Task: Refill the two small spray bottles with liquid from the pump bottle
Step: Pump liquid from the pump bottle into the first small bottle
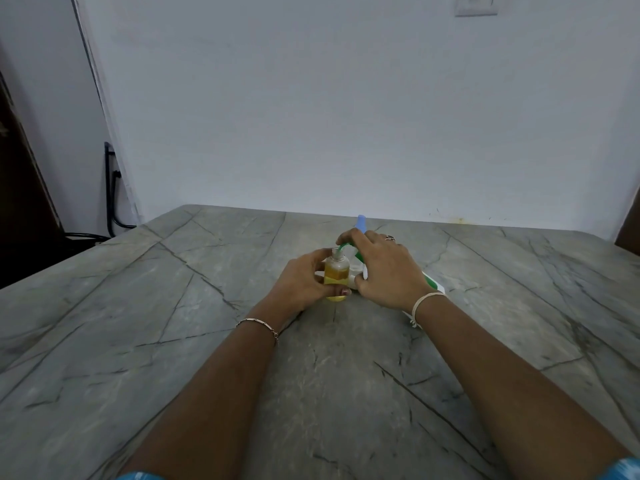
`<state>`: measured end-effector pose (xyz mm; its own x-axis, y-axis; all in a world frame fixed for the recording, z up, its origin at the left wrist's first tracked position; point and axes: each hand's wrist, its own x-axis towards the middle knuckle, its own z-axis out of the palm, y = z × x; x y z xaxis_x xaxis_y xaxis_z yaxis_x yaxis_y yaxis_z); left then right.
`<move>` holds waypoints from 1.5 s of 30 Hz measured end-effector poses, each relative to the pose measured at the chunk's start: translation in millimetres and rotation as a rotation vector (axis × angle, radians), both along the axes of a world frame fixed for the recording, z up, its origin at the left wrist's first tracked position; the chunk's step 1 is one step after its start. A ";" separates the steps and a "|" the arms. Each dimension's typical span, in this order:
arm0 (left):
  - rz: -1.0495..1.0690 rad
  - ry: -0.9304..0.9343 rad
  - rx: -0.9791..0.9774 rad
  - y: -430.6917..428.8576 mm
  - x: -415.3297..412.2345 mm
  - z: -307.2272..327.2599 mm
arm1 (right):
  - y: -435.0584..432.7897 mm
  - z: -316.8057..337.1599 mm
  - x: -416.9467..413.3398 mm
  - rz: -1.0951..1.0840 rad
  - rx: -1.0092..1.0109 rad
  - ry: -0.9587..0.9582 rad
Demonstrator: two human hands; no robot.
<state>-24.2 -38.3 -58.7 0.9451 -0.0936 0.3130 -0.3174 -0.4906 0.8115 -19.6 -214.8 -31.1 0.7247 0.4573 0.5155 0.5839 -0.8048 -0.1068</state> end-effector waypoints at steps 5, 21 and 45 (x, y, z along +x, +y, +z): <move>0.001 -0.005 0.000 1.4 0.9 -1.1 | 1.4 0.9 -0.2 -0.004 0.003 -0.001; 0.007 -0.014 0.017 0.7 1.0 -0.9 | 2.5 0.2 1.7 0.003 0.019 0.019; 0.020 -0.019 0.044 1.1 4.0 -2.9 | 0.1 -1.7 -4.0 -0.036 -0.050 -0.040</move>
